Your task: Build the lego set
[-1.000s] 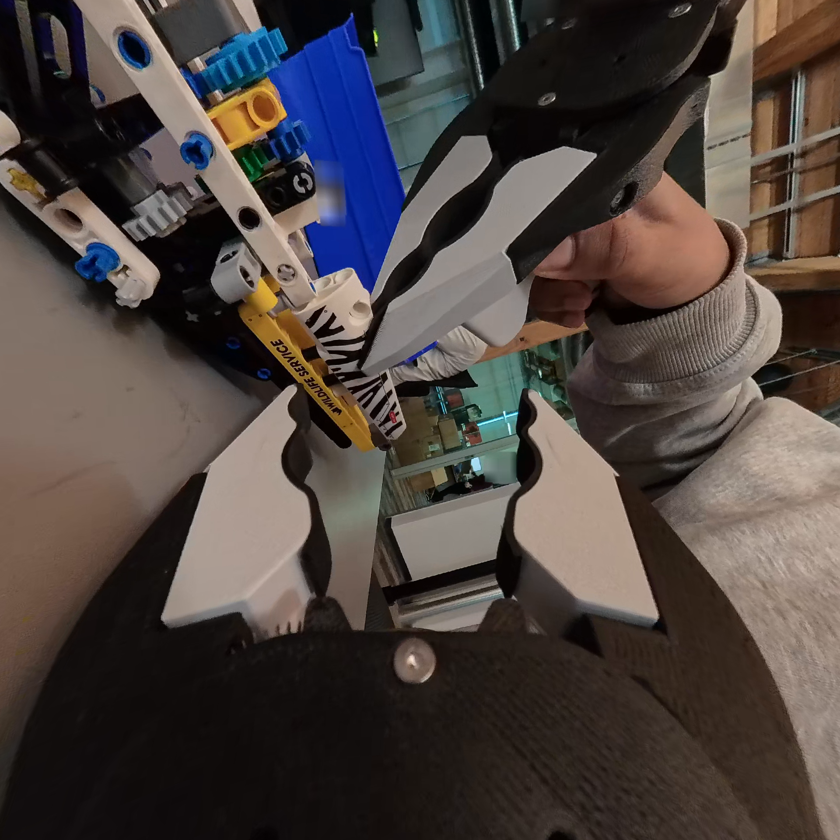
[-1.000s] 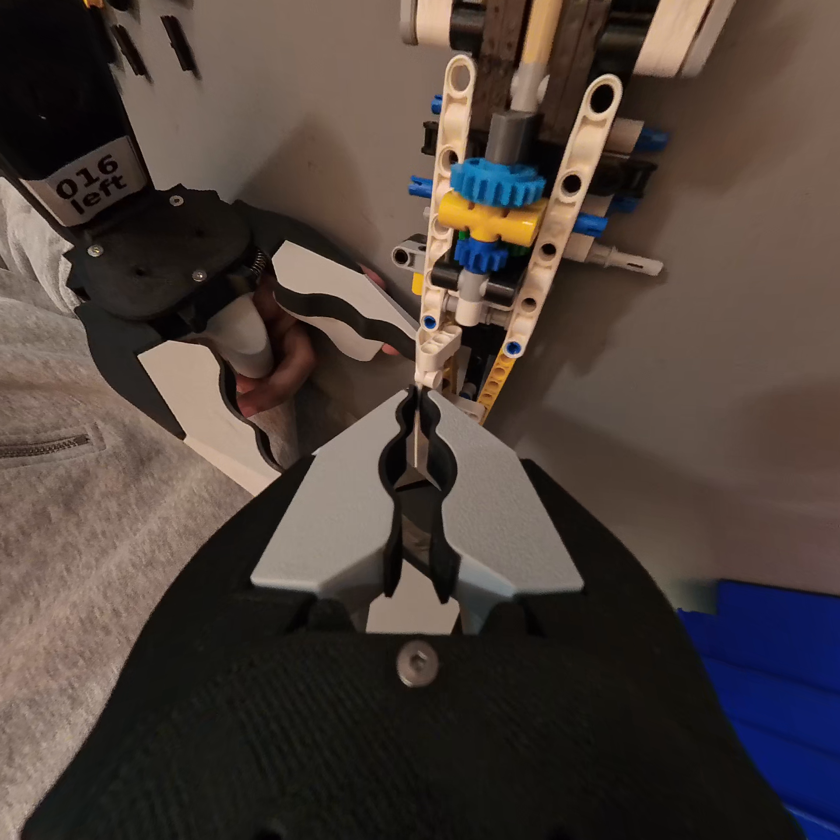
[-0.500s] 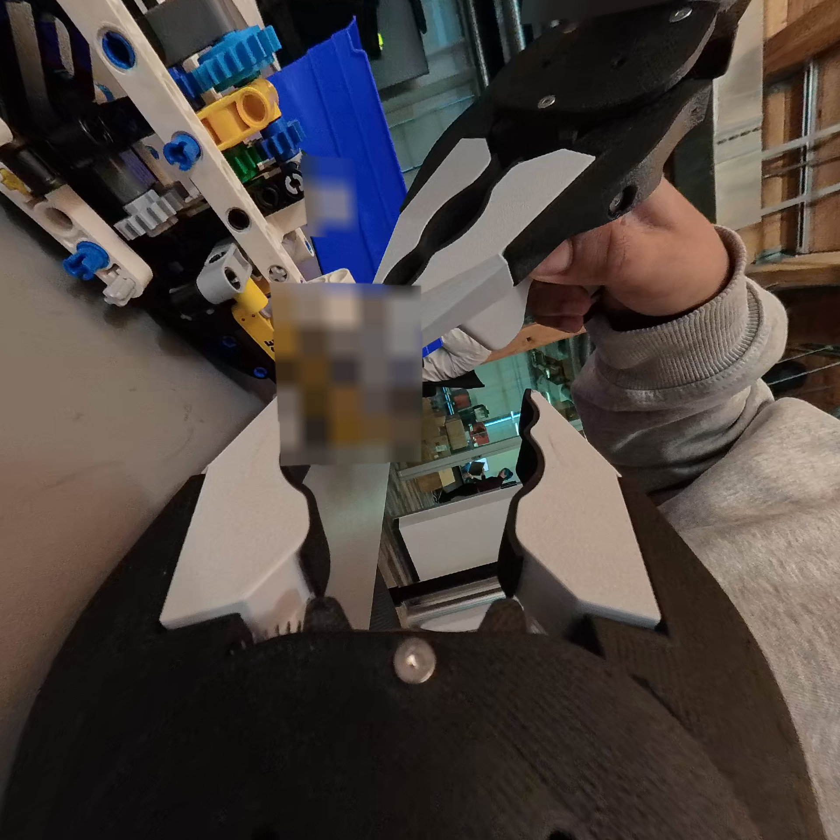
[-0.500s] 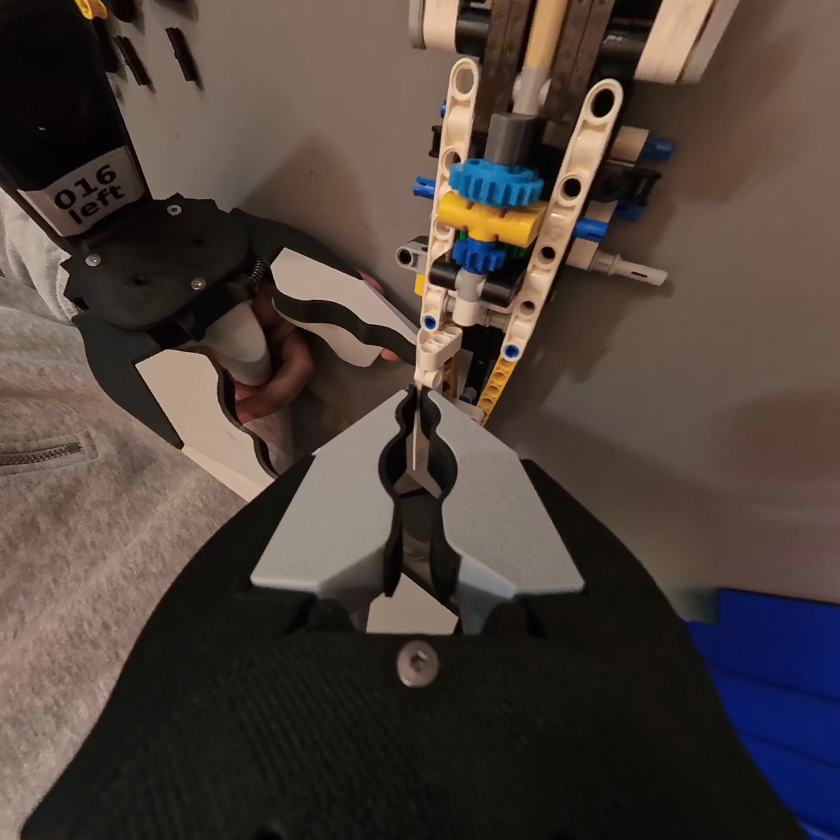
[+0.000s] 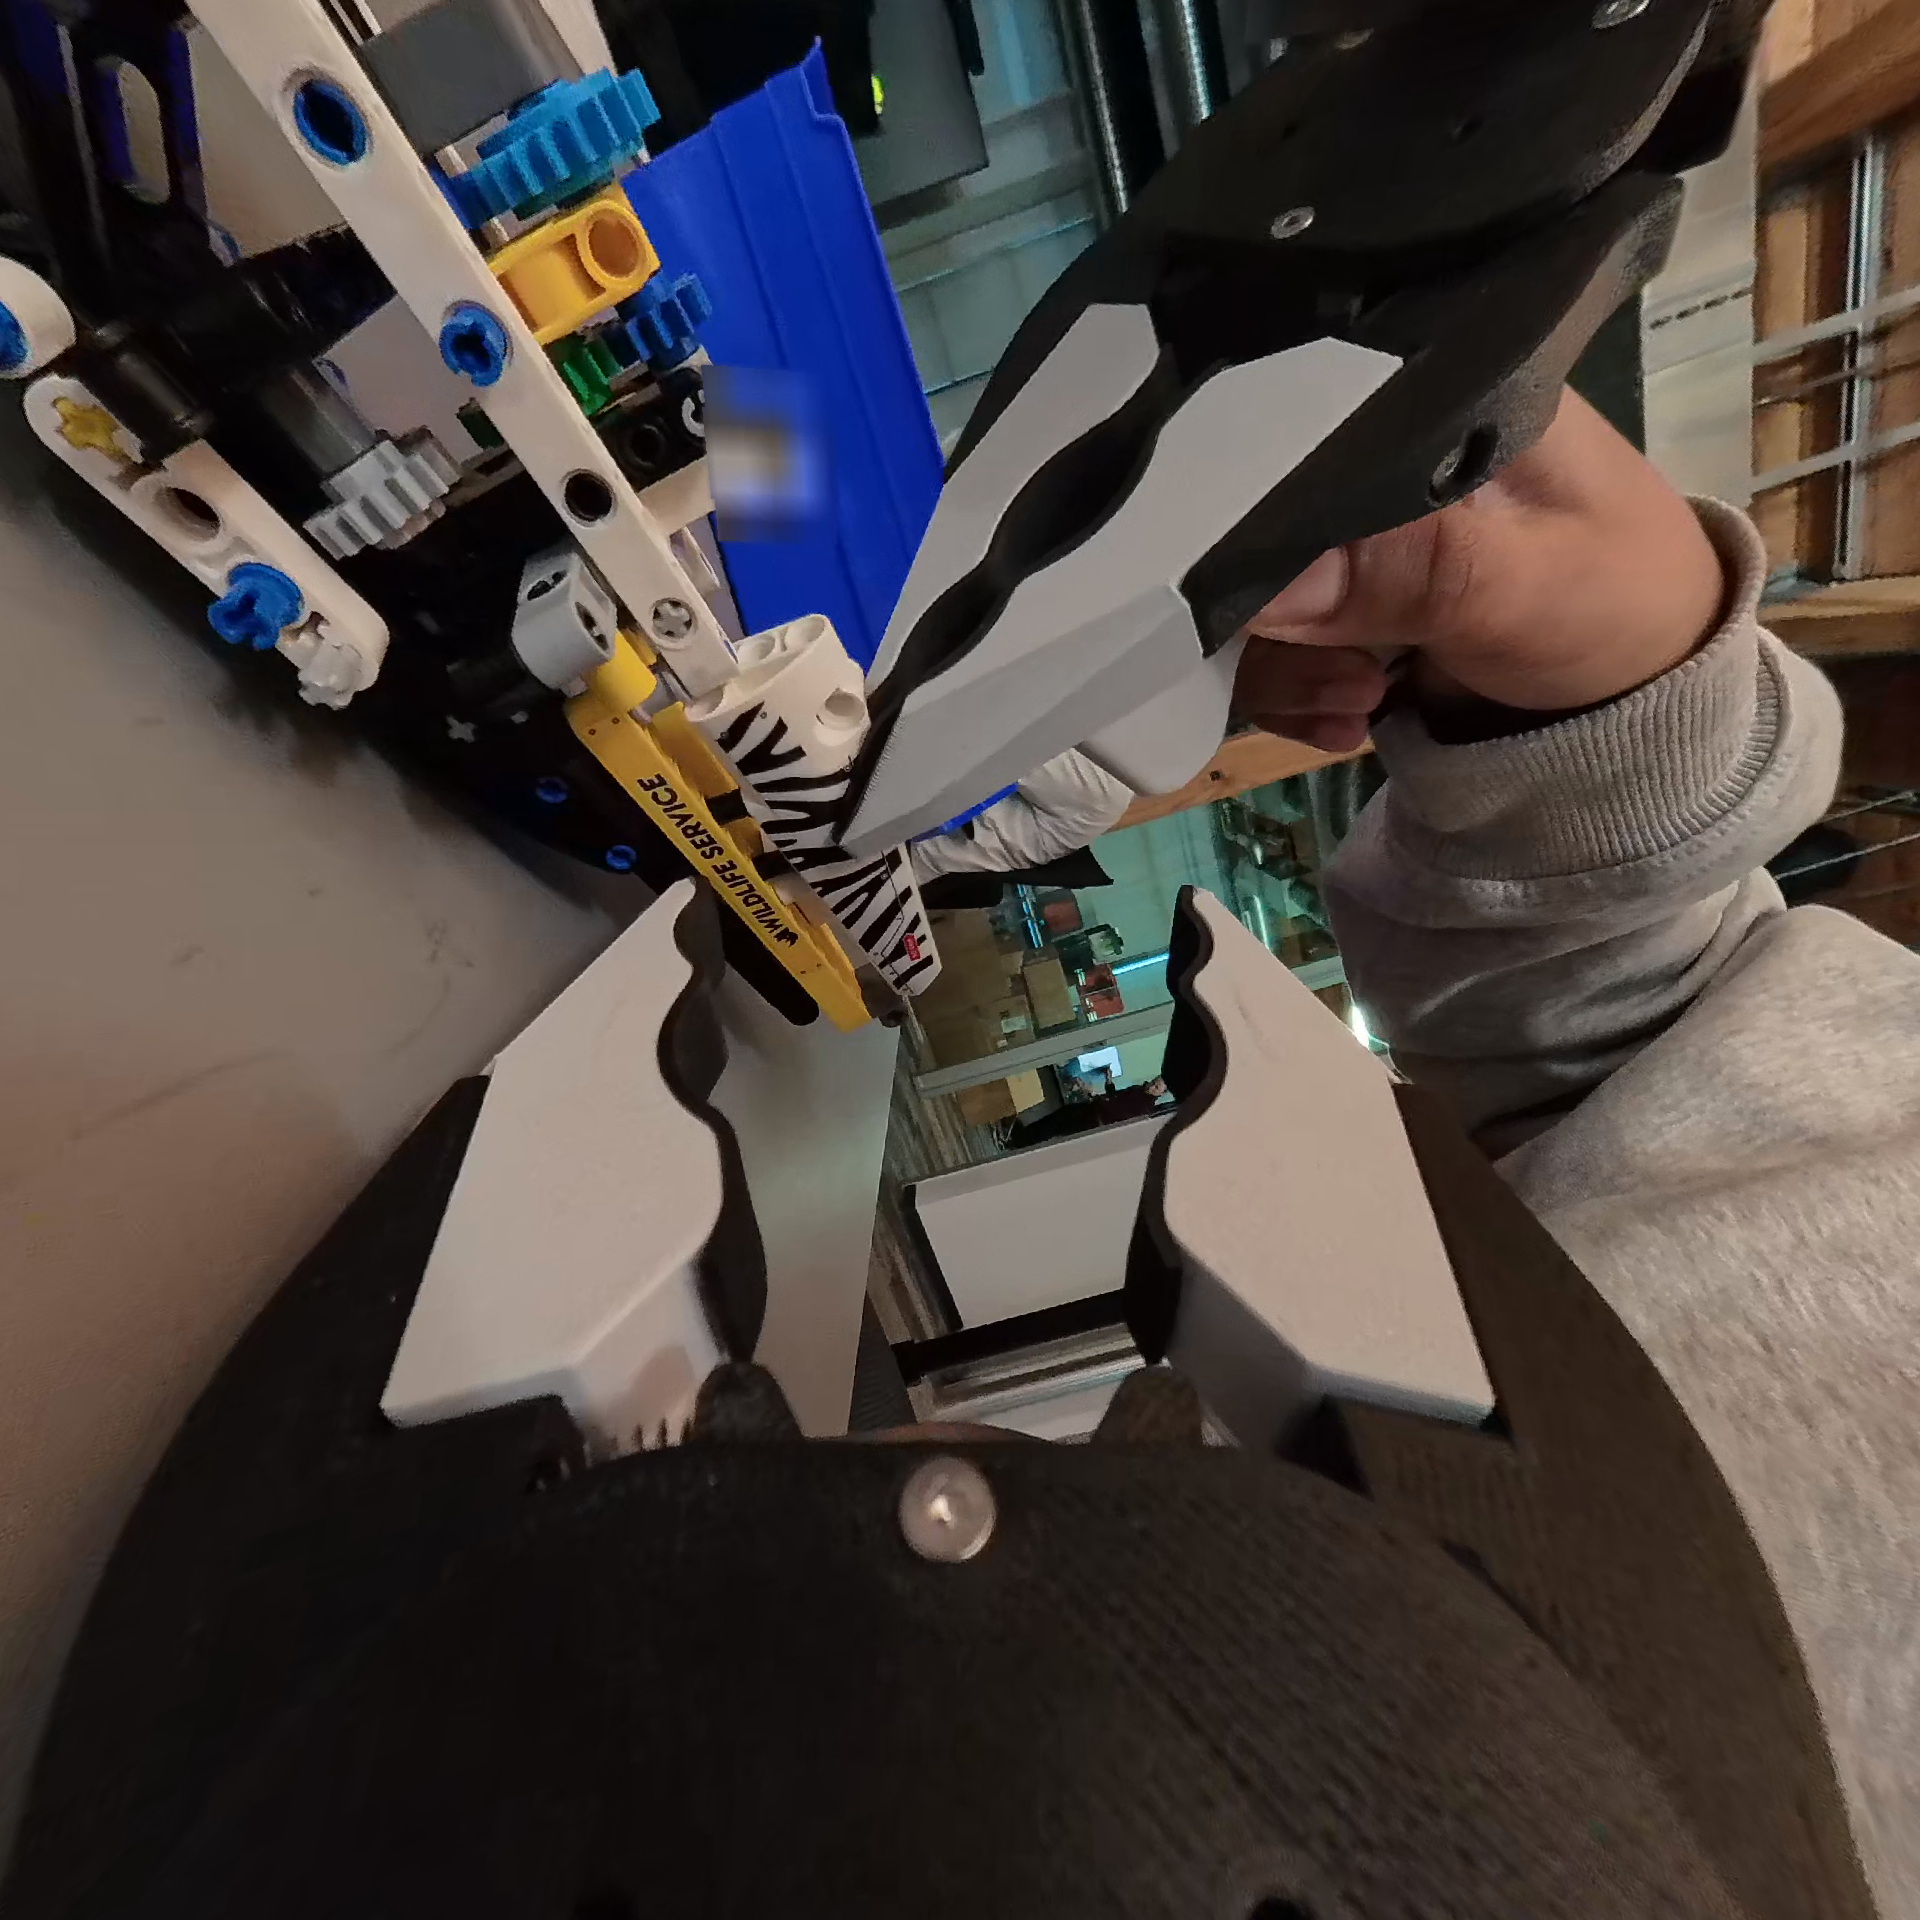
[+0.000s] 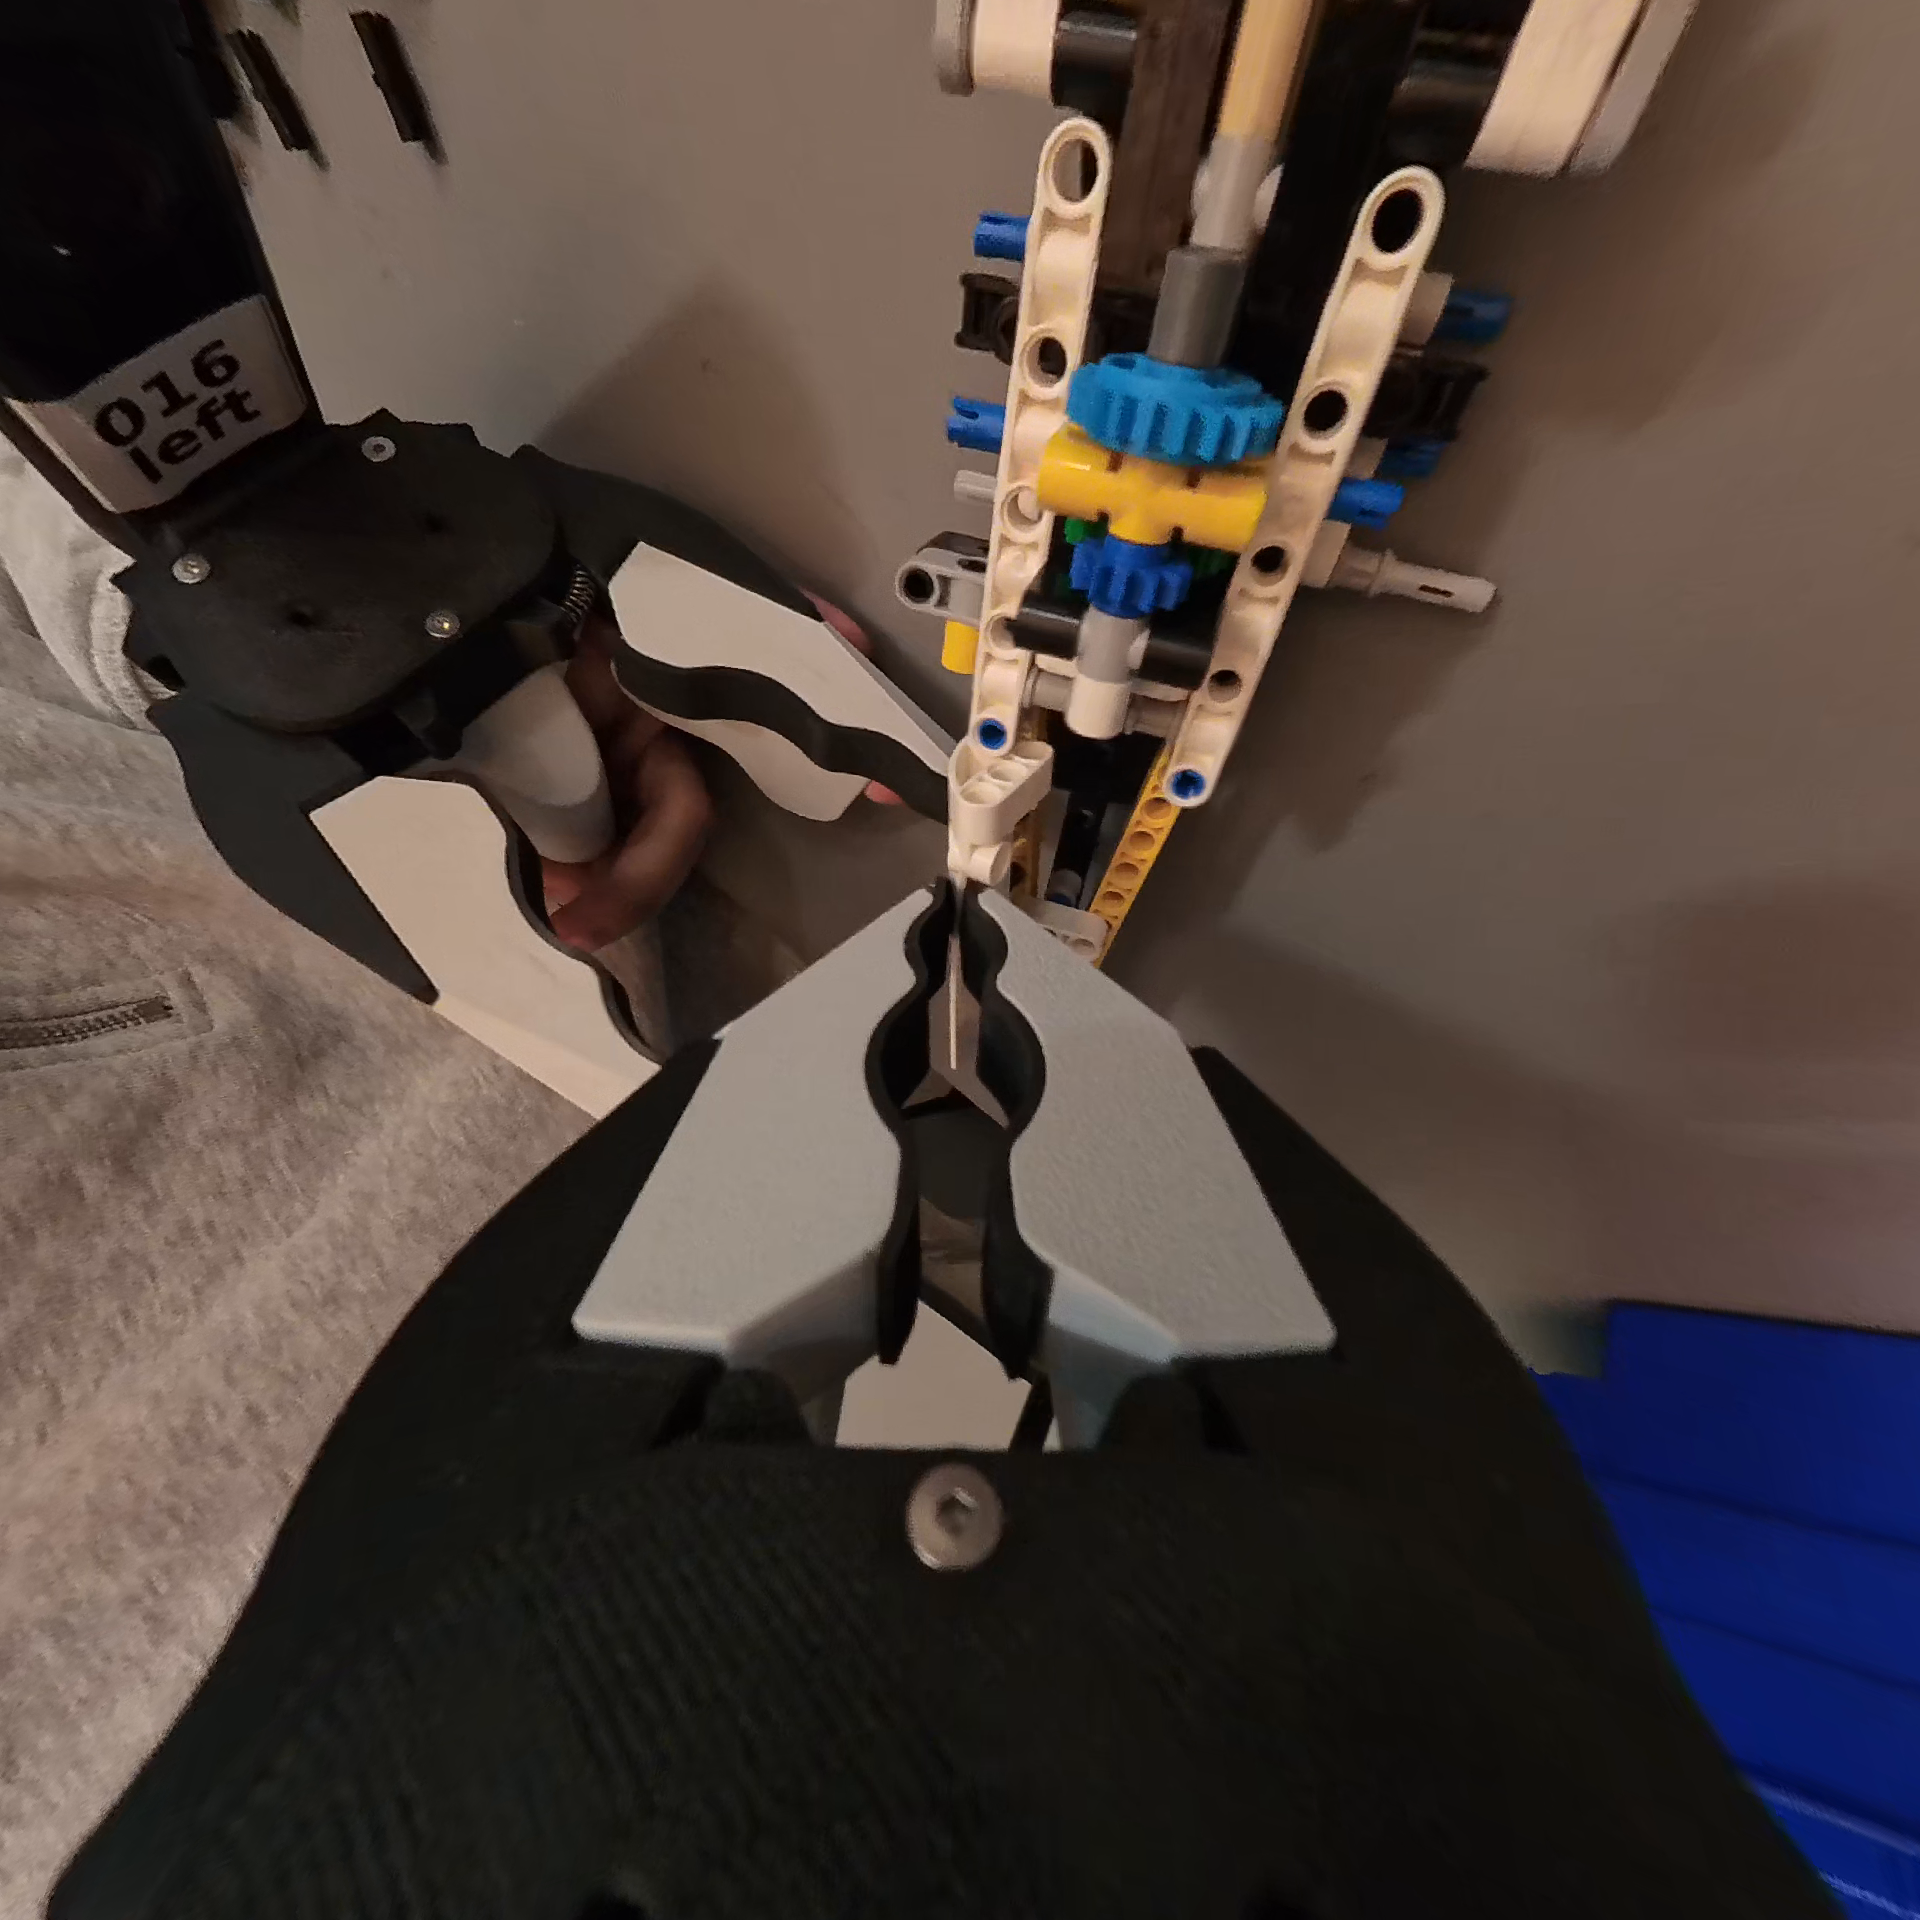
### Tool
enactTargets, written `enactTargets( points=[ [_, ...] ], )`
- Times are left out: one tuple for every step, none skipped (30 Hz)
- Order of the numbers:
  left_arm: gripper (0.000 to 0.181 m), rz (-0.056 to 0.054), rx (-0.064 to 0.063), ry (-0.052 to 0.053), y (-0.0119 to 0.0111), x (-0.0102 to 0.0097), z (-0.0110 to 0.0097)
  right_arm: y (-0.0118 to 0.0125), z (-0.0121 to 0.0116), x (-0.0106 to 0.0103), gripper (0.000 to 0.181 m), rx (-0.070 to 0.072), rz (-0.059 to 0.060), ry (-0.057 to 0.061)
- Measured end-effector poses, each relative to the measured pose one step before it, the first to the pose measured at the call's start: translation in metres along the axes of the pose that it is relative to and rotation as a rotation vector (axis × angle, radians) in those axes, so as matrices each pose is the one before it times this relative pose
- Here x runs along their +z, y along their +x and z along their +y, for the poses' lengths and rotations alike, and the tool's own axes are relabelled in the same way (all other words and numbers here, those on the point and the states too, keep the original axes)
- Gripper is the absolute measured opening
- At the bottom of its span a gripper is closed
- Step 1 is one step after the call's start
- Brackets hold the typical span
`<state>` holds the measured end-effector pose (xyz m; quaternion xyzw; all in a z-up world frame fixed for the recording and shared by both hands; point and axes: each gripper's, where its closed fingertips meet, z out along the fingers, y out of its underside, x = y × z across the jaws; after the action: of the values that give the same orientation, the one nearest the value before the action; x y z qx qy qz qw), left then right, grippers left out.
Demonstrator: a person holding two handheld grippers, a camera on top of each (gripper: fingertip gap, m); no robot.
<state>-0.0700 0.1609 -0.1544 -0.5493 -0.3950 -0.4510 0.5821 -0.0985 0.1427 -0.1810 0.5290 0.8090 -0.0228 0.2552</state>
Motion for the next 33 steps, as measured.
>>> enactTargets(
  points=[
    [0.084,0.0006,-0.0008,-0.0007,0.00000,0.00014,0.00003,-0.00003,0.00018,0.00000,0.000,-0.0047,0.0101,-0.0033],
    [0.084,0.0004,-0.0004,0.0000,-0.00001,-0.00001,0.00003,-0.00005,-0.00003,0.00005,0.000,-0.0032,0.0084,-0.0017],
    [0.084,0.0003,-0.0002,0.0000,0.00009,0.00001,0.00009,-0.00003,0.00000,0.00016,0.000,-0.0020,0.0067,-0.0013],
    [0.085,0.0005,0.0000,-0.0012,0.00006,0.00012,0.00016,0.00014,-0.00003,-0.00001,0.000,-0.0017,0.0058,-0.0014],
    [0.085,0.0004,-0.0003,-0.0014,0.00004,0.00000,0.00010,0.00011,0.00010,0.00015,0.000,-0.0013,0.0048,-0.0017],
    [0.085,0.0007,-0.0007,-0.0002,0.00006,-0.00002,0.00006,0.00001,-0.00009,0.00024,0.000,-0.0016,0.0047,-0.0019],
    [0.086,0.0012,-0.0004,-0.0011,0.00018,0.00002,0.00015,0.00013,-0.00008,0.00024,0.000,-0.0028,0.0062,-0.0026],
    [0.086,0.0008,-0.0005,0.0007,0.00006,-0.00006,-0.00006,0.00002,0.00005,0.00018,0.000,-0.0042,0.0076,-0.0030],
    [0.086,0.0013,-0.0003,0.0001,0.00022,0.00001,0.00008,0.00002,0.00005,0.00017,0.000,-0.0052,0.0095,-0.0032],
    [0.085,0.0009,-0.0006,0.0008,0.00006,-0.00015,-0.00018,0.00001,0.00009,0.00021,0.000,-0.0058,0.0099,-0.0033],
    [0.085,0.0012,-0.0006,0.0020,0.00015,-0.00017,-0.00025,-0.00017,0.00000,0.00023,0.000,-0.0043,0.0070,-0.0025],
    [0.086,0.0007,-0.0001,0.0018,0.00013,-0.00017,-0.00025,-0.00021,-0.00023,0.00026,0.000,-0.0012,0.0016,-0.0011],
    [0.086,-0.0005,0.0008,0.0016,0.00002,-0.00008,-0.00015,-0.00002,-0.00032,0.00023,0.000,0.0017,-0.0036,0.0011],
    [0.087,-0.0012,0.0014,0.0016,0.00000,-0.00006,-0.00009,-0.00003,-0.00052,0.00017,0.000,0.0043,-0.0083,0.0033],
    [0.087,-0.0008,0.0018,0.0004,0.00002,-0.00004,0.00008,0.00000,-0.00040,0.00008,0.000,0.0061,-0.0119,0.0029],
    [0.087,-0.0003,0.0009,0.0002,0.00002,-0.00007,0.00004,-0.00005,-0.00015,-0.00001,0.000,0.0073,-0.0132,0.0025],
    [0.087,-0.0003,0.0013,0.0011,0.00000,-0.00011,-0.00009,0.00007,-0.00012,0.00003,0.000,0.0068,-0.0117,0.0025],
    [0.087,-0.0003,0.0016,0.0001,0.00009,0.00003,0.00012,0.00000,-0.00008,-0.00005,0.000,0.0045,-0.0083,0.0019],
    [0.087,-0.0005,0.0021,0.0004,0.00014,-0.00004,0.00006,-0.00002,0.00004,0.00001,0.000,0.0020,-0.0042,0.0010],
    [0.087,-0.0005,0.0020,0.0005,0.00005,-0.00004,0.00007,0.00000,-0.00014,0.00015,0.000,-0.0004,-0.0004,-0.0003],
    [0.087,-0.0016,0.0017,0.0008,-0.00012,-0.00002,-0.00007,-0.00016,-0.00012,0.00017,0.000,-0.0020,0.0012,-0.0013],
    [0.087,-0.0015,0.0026,0.0017,0.00001,-0.00014,-0.00004,-0.00008,-0.00029,0.00024,0.000,-0.0016,0.0009,-0.0016],
    [0.087,-0.0015,0.0022,-0.0009,-0.00002,-0.00003,0.00023,0.00013,-0.00043,0.00035,0.000,-0.0007,-0.0003,-0.0014],
    [0.087,-0.0010,0.0022,-0.0007,0.00004,0.00008,0.00020,0.00001,-0.00019,0.00021,0.000,0.0004,-0.0030,-0.0029],
    [0.087,-0.0002,0.0003,-0.0004,-0.00005,-0.00002,0.00005,0.00000,-0.00018,0.00011,0.000,0.0012,-0.0042,-0.0019],
    [0.088,0.0000,-0.0002,0.0001,0.00003,-0.00009,-0.00002,0.00006,-0.00021,0.00017,0.000,0.0024,-0.0053,-0.0009],
    [0.088,-0.0010,0.0008,-0.0005,-0.00010,-0.00002,0.00004,0.00012,-0.00020,0.00024,0.000,0.0026,-0.0052,-0.0001],
    [0.088,-0.0019,0.0012,-0.0003,-0.00013,0.00000,0.00008,0.00005,-0.00013,0.00024,0.000,0.0016,-0.0033,0.0001],
    [0.088,-0.0010,0.0011,-0.0010,-0.00011,0.00004,0.00020,0.00011,-0.00014,0.00028,0.000,0.0002,-0.0006,-0.0003],
    [0.088,-0.0007,0.0004,-0.0008,-0.00003,0.00005,0.00009,0.00006,-0.00005,0.00022,0.000,-0.0016,0.0025,-0.0008],
    [0.089,-0.0004,0.0001,0.0003,-0.00006,-0.00008,-0.00004,-0.00003,-0.00027,0.00021,0.000,-0.0027,0.0050,-0.0005],
    [0.088,-0.0004,-0.0002,0.0001,-0.00008,0.00000,-0.00010,0.00003,-0.00027,0.00014,0.000,-0.0035,0.0065,0.0001],
    [0.089,-0.0007,0.0001,-0.0001,0.00000,0.00000,-0.00001,-0.00006,-0.00032,0.00009,0.000,-0.0027,0.0065,0.0006]
  ],
)
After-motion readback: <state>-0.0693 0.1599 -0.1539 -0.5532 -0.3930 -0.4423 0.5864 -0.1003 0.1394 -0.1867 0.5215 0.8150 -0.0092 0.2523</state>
